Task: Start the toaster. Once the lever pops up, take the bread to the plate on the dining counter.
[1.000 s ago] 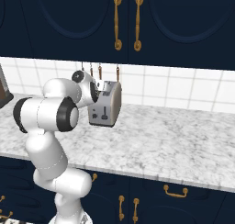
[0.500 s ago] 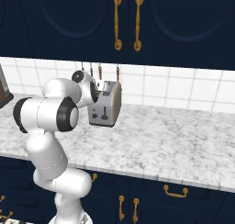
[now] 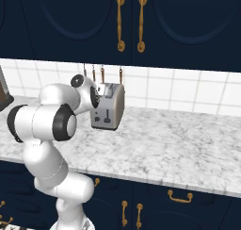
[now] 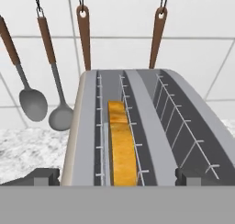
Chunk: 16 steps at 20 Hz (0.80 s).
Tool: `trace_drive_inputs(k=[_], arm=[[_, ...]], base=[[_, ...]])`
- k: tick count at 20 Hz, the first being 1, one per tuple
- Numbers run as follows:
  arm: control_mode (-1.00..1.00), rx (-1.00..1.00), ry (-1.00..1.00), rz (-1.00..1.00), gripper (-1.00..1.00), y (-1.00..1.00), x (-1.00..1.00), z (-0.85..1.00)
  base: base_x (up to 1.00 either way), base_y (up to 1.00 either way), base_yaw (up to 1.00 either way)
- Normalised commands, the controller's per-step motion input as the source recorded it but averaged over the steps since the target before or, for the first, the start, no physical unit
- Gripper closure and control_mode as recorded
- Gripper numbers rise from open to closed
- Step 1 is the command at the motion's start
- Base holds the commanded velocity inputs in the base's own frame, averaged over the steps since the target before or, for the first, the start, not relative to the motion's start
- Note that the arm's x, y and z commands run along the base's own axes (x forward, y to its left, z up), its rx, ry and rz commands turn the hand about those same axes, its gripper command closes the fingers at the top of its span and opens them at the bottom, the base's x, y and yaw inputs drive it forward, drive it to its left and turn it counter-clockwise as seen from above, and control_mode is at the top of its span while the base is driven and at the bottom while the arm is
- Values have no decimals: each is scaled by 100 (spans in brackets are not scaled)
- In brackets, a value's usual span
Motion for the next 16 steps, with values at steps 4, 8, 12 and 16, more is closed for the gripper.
trace_drive_inputs(k=[4,8,12,16], arm=[[-100,0,0,0,-100,0,-19,9],[-100,0,0,0,-100,-1,0,28],[-100,0,0,0,-100,0,0,33],[-100,0,0,0,-100,0,0,4]], base=[[0,0,0],[0,0,0],[0,0,0],[0,0,0]])
